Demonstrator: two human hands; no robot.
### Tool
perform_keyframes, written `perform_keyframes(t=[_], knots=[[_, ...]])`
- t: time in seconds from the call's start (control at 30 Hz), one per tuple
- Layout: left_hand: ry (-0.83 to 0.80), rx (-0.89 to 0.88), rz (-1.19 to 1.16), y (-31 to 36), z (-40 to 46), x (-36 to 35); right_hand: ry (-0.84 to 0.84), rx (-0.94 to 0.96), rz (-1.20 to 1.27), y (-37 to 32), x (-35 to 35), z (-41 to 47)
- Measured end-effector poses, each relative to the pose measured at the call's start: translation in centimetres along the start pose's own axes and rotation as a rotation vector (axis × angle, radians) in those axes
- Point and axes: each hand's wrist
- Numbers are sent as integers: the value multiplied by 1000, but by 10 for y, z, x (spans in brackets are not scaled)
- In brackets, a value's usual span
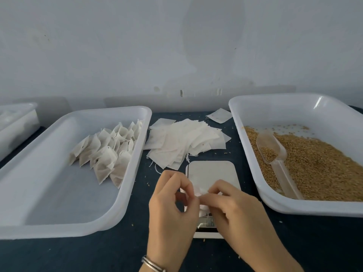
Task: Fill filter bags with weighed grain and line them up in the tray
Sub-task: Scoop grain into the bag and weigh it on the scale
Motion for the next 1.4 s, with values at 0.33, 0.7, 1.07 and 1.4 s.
perform_keyframes(t=[0.33,0.7,1.07,1.4], knots=[[-312,-318,127,16,-5,0,-85,-306,210,3,-8,-5],[-425,-305,643,-5,-3,-1,-175,-341,517,-5,5,1],[-373,6,98,-4,5,3,-178,-237,446,47,88,12],[-312,74,-35,-1,6,-3,-712,-763,-381,168,73,54]])
Point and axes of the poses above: each hand's wrist, its own z-axis towards the middle knuckle, its own x-axis out of the back of the hand, y = z × x, and after that the axes turned 4 degrees about x, right-handed
